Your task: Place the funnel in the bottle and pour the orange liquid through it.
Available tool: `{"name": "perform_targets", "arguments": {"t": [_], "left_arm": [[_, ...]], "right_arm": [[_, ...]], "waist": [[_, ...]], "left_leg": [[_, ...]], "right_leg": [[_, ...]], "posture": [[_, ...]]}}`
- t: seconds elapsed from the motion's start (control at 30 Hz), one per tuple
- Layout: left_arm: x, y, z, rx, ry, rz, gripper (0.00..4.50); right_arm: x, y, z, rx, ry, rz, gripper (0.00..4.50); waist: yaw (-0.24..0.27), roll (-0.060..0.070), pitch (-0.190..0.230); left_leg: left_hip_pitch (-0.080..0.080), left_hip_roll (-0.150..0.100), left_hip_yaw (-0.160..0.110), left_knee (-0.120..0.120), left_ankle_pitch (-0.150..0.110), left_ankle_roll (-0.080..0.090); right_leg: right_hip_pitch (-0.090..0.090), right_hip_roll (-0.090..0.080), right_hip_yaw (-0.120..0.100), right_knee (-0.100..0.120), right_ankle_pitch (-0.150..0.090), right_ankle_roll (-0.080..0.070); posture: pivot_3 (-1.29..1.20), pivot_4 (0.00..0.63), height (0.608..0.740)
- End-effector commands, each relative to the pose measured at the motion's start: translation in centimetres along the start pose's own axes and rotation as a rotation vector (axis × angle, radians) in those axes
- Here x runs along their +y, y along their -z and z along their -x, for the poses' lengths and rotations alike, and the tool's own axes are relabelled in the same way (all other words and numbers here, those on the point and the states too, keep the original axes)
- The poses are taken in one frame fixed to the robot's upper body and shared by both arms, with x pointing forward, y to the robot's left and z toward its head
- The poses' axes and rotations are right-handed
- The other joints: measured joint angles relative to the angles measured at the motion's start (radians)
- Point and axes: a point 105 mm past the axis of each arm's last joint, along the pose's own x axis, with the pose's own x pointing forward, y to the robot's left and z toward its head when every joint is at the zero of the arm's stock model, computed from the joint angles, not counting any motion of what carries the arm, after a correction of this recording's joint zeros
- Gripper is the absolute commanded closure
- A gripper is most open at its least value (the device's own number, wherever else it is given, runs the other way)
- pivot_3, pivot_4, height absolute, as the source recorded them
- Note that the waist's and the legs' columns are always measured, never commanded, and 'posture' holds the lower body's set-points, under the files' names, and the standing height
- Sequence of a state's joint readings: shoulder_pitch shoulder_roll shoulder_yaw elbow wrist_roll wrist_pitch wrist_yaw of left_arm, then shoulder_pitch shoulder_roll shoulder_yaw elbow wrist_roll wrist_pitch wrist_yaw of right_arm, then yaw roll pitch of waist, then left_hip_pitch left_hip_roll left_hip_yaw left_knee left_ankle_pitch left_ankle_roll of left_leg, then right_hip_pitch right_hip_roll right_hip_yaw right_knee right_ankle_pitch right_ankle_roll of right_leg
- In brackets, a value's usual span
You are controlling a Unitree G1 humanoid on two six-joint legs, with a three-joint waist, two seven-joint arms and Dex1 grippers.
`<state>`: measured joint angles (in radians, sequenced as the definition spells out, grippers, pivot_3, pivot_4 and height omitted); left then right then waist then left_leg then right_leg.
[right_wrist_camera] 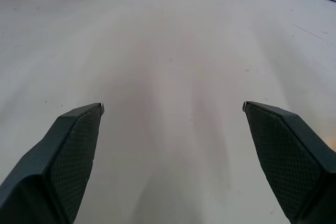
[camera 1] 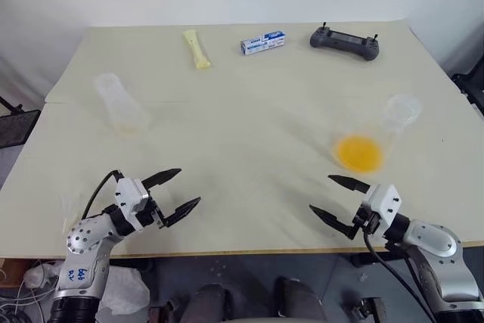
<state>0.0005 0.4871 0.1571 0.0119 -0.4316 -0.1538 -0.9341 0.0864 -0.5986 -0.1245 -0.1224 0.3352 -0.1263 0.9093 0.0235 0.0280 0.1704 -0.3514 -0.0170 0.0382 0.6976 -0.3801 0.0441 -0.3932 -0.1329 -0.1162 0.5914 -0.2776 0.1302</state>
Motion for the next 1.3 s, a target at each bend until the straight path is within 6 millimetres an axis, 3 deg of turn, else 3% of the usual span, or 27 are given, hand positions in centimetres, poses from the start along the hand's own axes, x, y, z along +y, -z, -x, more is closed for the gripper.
{"name": "perform_targets", "arguments": {"t": [0.03, 0.23, 0.4, 0.57, 0.73, 0.9, 1.13, 1.3], "left_arm": [[0.8, -1.0, -0.1, -0.015, -0.03, -0.025, 0.0], [1.2, -0.7, -0.2, 0.03, -0.084, 0.005, 0.0], [2.0, -2.4, 0.2, -0.042, -0.139, -0.018, 0.0], [3.2, -3.6, 2.1, -0.017, -0.275, -0.015, 0.0], [5.6, -6.9, 8.8, -0.013, -0.605, -0.033, 0.0], [5.9, -7.2, 12.5, 0.039, -0.768, 0.002, 0.0], [8.1, -7.7, 11.9, 0.016, -0.852, 0.02, 0.0], [11.9, -7.3, 10.3, 0.025, -0.884, 0.002, 0.0]], "right_arm": [[-0.1, -1.0, -0.1, -0.036, 0.0, 0.02, 0.05], [0.0, -1.0, -0.5, -0.04, -0.011, 0.013, 0.05], [-0.1, -1.1, -1.5, -0.06, -0.048, -0.002, 0.05], [-0.4, -1.4, -2.7, -0.086, -0.089, -0.016, 0.05], [-0.6, -1.9, -5.0, -0.125, -0.175, -0.033, 0.05], [-1.4, -2.4, -6.6, -0.155, -0.198, -0.019, 0.05], [-1.4, -2.9, -7.4, -0.186, -0.203, -0.013, 0.05], [-1.0, -3.9, -7.3, -0.221, -0.199, -0.019, 0.05]], "waist": [[0.0, 0.0, 0.0], [-0.001, 0.0, 0.0], [-0.001, 0.0, 0.0], [-0.003, -0.001, 0.0], [-0.021, -0.005, 0.003], [-0.023, -0.005, 0.004], [-0.02, -0.006, 0.004], [-0.025, -0.006, 0.004]], "left_leg": [[0.0, 0.0, 0.0, 0.0, 0.0, 0.0], [0.0, 0.0, 0.0, 0.0, 0.0, 0.0], [0.0, 0.0, 0.0, 0.0, 0.0, 0.0], [0.0, 0.0, 0.0, 0.0, 0.0, 0.0], [0.0, 0.002, -0.001, 0.0, -0.001, -0.001], [0.0, 0.003, -0.003, 0.0, -0.001, -0.002], [-0.001, 0.002, -0.005, 0.001, -0.002, -0.003], [0.0, 0.001, -0.004, 0.001, -0.002, -0.003]], "right_leg": [[0.0, 0.0, 0.0, 0.0, 0.0, 0.0], [0.0, 0.0, 0.0, 0.0, 0.0, 0.0], [0.0, 0.0, 0.0, 0.0, 0.0, 0.0], [0.0, 0.0, 0.001, 0.0, 0.0, 0.0], [0.0, 0.0, 0.005, 0.0, 0.0, 0.0], [0.0, -0.001, 0.006, 0.0, 0.0, 0.0], [0.0, -0.001, 0.006, 0.001, 0.0, 0.0], [-0.001, 0.001, 0.005, 0.004, 0.0, 0.0]], "posture": [[0.0, 0.15, 0.74], [0.0, 0.15, 0.74], [0.0, 0.15, 0.74], [0.0, 0.15, 0.74], [0.0, 0.15, 0.74], [0.0, 0.15, 0.74], [0.0, 0.15, 0.74], [0.0, 0.15, 0.74]]}}
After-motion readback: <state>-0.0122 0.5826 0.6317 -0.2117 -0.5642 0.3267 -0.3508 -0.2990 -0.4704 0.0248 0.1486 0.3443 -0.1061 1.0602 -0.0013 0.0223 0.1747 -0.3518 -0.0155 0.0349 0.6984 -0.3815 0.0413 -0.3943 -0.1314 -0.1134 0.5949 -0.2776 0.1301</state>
